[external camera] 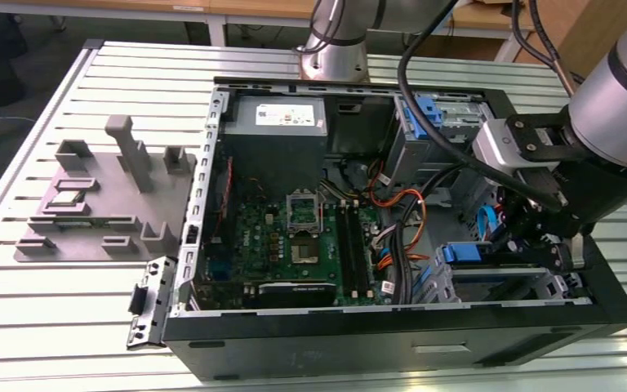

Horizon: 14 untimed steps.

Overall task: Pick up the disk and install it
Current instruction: 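Insert the first disk wire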

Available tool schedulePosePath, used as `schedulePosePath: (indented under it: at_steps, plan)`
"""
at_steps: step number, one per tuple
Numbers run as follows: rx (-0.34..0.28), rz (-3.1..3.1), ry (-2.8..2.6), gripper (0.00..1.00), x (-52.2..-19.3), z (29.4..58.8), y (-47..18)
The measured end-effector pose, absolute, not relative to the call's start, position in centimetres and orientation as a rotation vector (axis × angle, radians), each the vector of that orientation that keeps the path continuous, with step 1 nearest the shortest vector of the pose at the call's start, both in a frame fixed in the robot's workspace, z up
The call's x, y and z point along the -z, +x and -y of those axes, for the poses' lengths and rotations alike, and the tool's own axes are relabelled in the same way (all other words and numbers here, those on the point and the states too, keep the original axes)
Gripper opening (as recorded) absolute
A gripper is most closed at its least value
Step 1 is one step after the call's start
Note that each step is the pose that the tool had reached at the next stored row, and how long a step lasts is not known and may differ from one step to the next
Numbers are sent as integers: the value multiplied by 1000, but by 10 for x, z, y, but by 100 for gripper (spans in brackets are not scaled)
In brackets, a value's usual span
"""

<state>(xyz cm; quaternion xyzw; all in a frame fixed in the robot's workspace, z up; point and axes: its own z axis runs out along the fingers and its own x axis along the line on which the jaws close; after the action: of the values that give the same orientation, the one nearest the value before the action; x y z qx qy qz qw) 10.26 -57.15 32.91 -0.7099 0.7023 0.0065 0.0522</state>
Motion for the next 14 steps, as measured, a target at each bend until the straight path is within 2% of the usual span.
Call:
schedulePosePath:
  at_steps: [4, 5, 14]
  plan:
    - [-20, -2136, -2159, 18, -329, 572, 103]
    - [-20, -2136, -2159, 24, -329, 572, 103]
    - [-20, -2136, -2159, 24, -336, 571, 103]
